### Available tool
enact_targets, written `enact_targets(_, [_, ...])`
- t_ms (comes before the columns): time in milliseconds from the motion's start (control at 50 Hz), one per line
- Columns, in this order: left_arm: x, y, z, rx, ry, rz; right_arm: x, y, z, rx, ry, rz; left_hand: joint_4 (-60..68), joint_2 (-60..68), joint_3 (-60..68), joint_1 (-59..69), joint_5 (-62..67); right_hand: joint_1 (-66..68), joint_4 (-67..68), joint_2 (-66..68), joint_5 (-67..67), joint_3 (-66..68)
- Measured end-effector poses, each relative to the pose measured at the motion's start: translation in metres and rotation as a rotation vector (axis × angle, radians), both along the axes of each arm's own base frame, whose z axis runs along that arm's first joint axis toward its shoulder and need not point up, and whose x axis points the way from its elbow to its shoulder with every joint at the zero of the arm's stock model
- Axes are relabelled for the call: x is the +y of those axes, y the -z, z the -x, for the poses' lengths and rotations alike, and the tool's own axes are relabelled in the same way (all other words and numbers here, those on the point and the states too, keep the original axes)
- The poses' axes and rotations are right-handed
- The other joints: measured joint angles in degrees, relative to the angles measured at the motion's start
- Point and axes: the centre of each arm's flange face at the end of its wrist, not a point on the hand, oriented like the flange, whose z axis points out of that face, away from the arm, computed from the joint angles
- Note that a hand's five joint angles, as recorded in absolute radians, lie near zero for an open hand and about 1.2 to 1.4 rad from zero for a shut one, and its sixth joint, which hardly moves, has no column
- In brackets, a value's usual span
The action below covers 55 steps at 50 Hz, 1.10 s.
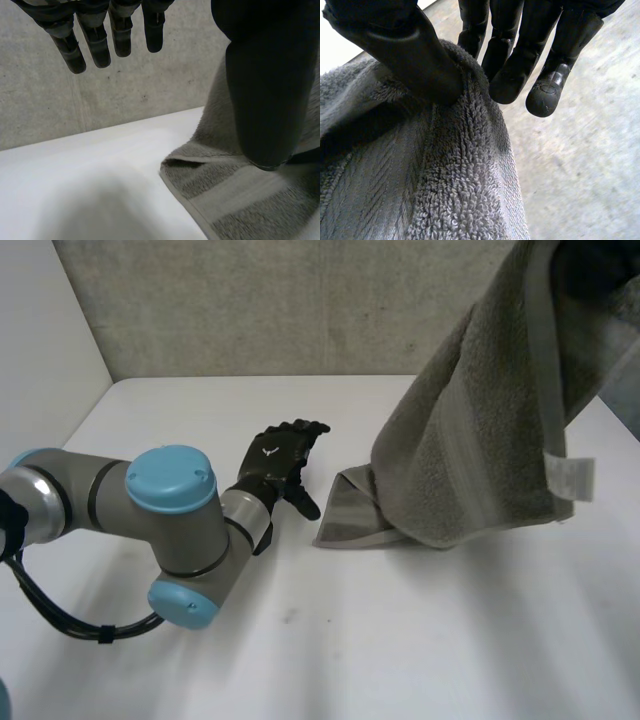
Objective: Fold the towel.
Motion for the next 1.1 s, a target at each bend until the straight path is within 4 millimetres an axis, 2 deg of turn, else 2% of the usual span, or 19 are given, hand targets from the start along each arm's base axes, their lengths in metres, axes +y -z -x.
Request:
enact_targets(100, [-0.013, -0.001, 0.011, 0.006, 0.012, 0.007, 0.013, -0.016, 0.004, -0.019, -0.001, 0.054, 0.0, 0.0, 0.0, 0.0, 0.0, 0.0, 0.0, 0.0, 0.0, 0.0])
enact_targets(200, [-0.018, 0.002, 0.024, 0.003, 0.057, -0.01, 0.017, -0.019, 0.005, -0.022, -0.003, 0.064, 0.0, 0.0, 0.0, 0.0, 0.0, 0.0, 0.0, 0.0, 0.0, 0.0])
enact_targets(300, [-0.01, 0.008, 0.045, -0.002, 0.139, -0.039, 0.017, -0.015, 0.005, -0.017, -0.005, 0.052, 0.0, 0.0, 0.0, 0.0, 0.0, 0.0, 0.0, 0.0, 0.0, 0.0])
enact_targets(420, [0.013, 0.022, 0.075, -0.005, 0.226, -0.089, 0.015, -0.008, 0.003, -0.007, -0.015, 0.032, 0.9, 0.9, 0.8, 1.0, 0.9, 0.0, 0.0, 0.0, 0.0, 0.0])
enact_targets(540, [0.029, 0.036, 0.092, 0.016, 0.261, -0.151, 0.014, -0.005, 0.002, 0.001, -0.032, 0.026, 5.7, 5.8, 5.9, 5.9, 5.6, 0.0, 0.0, 0.0, 0.0, 0.0])
enact_targets(620, [0.033, 0.042, 0.098, 0.029, 0.266, -0.168, 0.014, -0.004, 0.001, 0.004, -0.04, 0.024, 20.7, 20.6, 20.6, 21.0, 20.4, 0.0, 0.0, 0.0, 0.0, 0.0])
enact_targets(700, [0.033, 0.042, 0.102, 0.044, 0.265, -0.161, 0.014, -0.003, 0.001, 0.005, -0.041, 0.024, 43.9, 44.5, 43.7, 44.2, 43.5, 0.0, 0.0, 0.0, 0.0, 0.0])
enact_targets(780, [0.029, 0.032, 0.104, 0.061, 0.251, -0.134, 0.012, -0.006, 0.003, 0.001, -0.029, 0.033, 53.7, 53.5, 53.4, 51.9, 52.2, 0.0, 0.0, 0.0, 0.0, 0.0])
enact_targets(840, [0.023, 0.022, 0.101, 0.07, 0.225, -0.116, 0.011, -0.009, 0.004, -0.004, -0.021, 0.042, 55.3, 55.0, 54.9, 53.0, 53.4, 0.0, 0.0, 0.0, 0.0, 0.0])
enact_targets(900, [0.004, 0.004, 0.085, 0.077, 0.146, -0.092, 0.011, -0.013, 0.006, -0.014, -0.012, 0.051, 56.0, 55.7, 55.6, 53.5, 54.0, 0.0, 0.0, 0.0, 0.0, 0.0])
enact_targets(1000, [-0.033, -0.037, 0.038, 0.061, -0.018, -0.058, 0.009, -0.016, 0.008, -0.032, 0.003, 0.048, 56.4, 56.0, 55.9, 53.8, 54.2, 0.0, 0.0, 0.0, 0.0, 0.0])
enact_targets(1080, [-0.043, -0.07, 0.007, 0.04, -0.088, -0.025, 0.006, -0.015, 0.01, -0.042, 0.031, 0.036, 56.4, 56.1, 56.0, 53.8, 54.3, 0.0, 0.0, 0.0, 0.0, 0.0])
enact_targets(1100, [-0.042, -0.083, -0.002, 0.033, -0.104, -0.01, 0.004, -0.014, 0.011, -0.046, 0.047, 0.03, 56.5, 56.1, 56.1, 53.8, 54.3, 0.0, 0.0, 0.0, 0.0, 0.0])
